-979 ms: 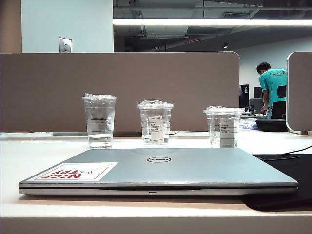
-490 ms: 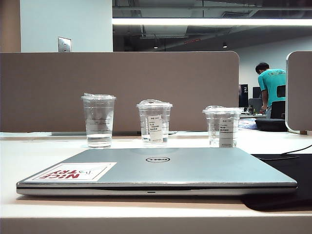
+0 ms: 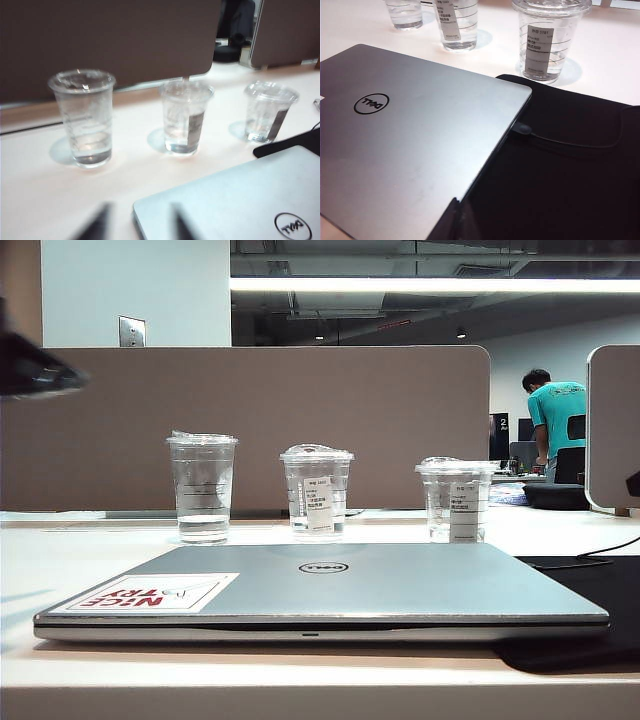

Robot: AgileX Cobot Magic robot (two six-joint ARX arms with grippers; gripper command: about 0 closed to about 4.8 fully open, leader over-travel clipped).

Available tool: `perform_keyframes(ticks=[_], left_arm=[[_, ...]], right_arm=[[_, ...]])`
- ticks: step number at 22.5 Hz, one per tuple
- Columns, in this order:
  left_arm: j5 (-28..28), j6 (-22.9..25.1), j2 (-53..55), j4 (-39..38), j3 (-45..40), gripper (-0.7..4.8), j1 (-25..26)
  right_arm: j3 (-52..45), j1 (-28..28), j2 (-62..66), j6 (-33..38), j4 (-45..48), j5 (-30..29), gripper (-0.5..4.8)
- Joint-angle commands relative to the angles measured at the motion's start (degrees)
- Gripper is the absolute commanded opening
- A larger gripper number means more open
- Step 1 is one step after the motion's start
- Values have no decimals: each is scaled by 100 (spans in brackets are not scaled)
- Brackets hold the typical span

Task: Pick up the coffee cup on the middle and place it on the left side of the laptop.

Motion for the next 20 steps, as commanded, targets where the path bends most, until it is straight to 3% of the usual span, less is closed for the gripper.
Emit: perform_keyframes(ticks=[1, 3, 5, 7, 11, 14, 17, 20], left_arm=[[608, -15, 2074, 1405, 907, 479, -144], [1207, -13, 3698, 1683, 1958, 479, -343], [1504, -20, 4402, 1676, 2524, 479, -463], [1368, -17, 5453, 1340, 3504, 479, -704], [1049, -96, 6297, 671, 4511, 479, -868], [507, -177, 6684, 114, 5130, 479, -903], [608, -210, 6970, 85, 5576, 479, -905], [1045, -212, 7287, -131, 6131, 479, -925]], right_arm=[[-22, 7, -7, 11, 101, 4, -5], [-22, 7, -7, 9, 98, 7, -5], [-22, 9, -7, 9, 98, 7, -5], [-22, 7, -7, 11, 101, 4, -5], [-22, 7, -7, 9, 101, 7, -5], [-22, 7, -7, 9, 98, 7, -5], [-22, 7, -9, 11, 98, 4, -5], [-22, 9, -9, 9, 98, 7, -5]])
